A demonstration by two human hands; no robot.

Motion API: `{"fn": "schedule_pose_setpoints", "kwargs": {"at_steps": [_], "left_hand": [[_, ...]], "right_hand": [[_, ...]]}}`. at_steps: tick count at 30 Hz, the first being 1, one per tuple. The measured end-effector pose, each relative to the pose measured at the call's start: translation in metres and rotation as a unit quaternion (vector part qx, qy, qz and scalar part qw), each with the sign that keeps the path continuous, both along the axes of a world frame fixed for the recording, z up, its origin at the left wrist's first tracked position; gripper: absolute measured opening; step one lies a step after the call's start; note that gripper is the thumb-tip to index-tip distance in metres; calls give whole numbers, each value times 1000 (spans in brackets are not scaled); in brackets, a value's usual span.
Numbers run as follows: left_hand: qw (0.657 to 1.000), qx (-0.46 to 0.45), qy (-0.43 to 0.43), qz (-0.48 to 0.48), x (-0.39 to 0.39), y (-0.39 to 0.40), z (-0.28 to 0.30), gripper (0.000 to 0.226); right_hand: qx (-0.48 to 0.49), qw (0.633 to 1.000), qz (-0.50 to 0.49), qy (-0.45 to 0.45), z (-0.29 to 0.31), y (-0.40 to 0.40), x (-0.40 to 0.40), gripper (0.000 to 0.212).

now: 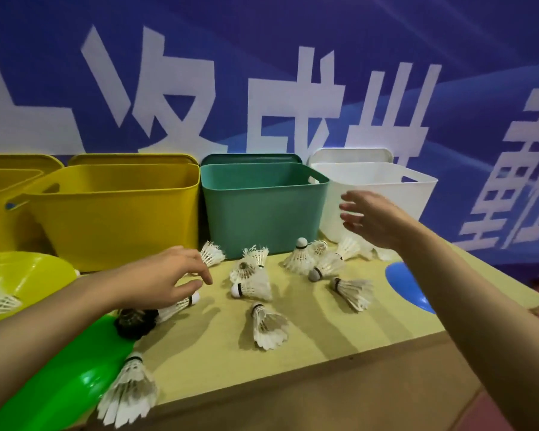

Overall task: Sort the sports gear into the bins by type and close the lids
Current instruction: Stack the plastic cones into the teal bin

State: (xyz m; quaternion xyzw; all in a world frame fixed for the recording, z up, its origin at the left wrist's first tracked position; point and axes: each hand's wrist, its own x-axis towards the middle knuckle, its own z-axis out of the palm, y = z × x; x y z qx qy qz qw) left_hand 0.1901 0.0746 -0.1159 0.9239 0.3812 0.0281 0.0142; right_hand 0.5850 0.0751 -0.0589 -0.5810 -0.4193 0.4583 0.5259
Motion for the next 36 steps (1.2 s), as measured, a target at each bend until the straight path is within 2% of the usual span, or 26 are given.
{"fn": "schedule_pose_setpoints", "kwargs": {"at_steps": [2,3,6,8,9,11,13,14,16,18,20,23,28,30,32,36], "left_hand": [[1000,-5,-2,-10,12,2,-3,25],[1000,-5,-4,-18,19,3,-5,28],[999,6,-6,-38,37,3,-7,21],[999,11,-10,-45,46,3,-7,21],[999,10,-6,-47,50,4,-6,23],[999,4,4,-50,57,4,-5,39],[998,7,16,-52,63,3,-2,59],[998,8,17,-56,64,2,-1,62],[998,14,16,-58,64,0,3,60],[998,17,21,-59,64,-3,7,55],[998,13,23,-50,62,-6,8,46],[999,15,15,-40,55,-5,4,21],[1000,15,14,-24,31,-5,-1,22],[1000,14,8,-14,17,-7,-2,21],[1000,9,1,-3,-2,-9,-3,21],[1000,6,-18,17,-49,-13,0,19]], "right_hand": [[-9,991,-56,-124,-25,-26,46,20],[-22,974,-86,-208,-39,-38,72,26],[-94,871,-124,-465,-77,-70,141,42],[-143,806,-88,-567,-102,-87,171,55],[-152,790,-67,-590,-112,-93,177,63],[-148,772,-47,-616,-124,-102,183,76],[-131,744,-42,-654,-127,-104,184,79],[-125,730,-36,-671,-127,-104,183,77],[-124,726,-33,-676,-127,-99,186,64],[-104,740,-61,-661,-125,-93,184,42],[-33,777,-128,-615,-118,-88,169,29],[73,812,-205,-541,-93,-79,133,29],[152,839,-157,-499,-36,-40,50,34],[205,826,-126,-510,-15,-14,10,32],[258,796,-105,-537,9,18,-30,31],[245,748,-95,-610,60,98,-92,34]]}}
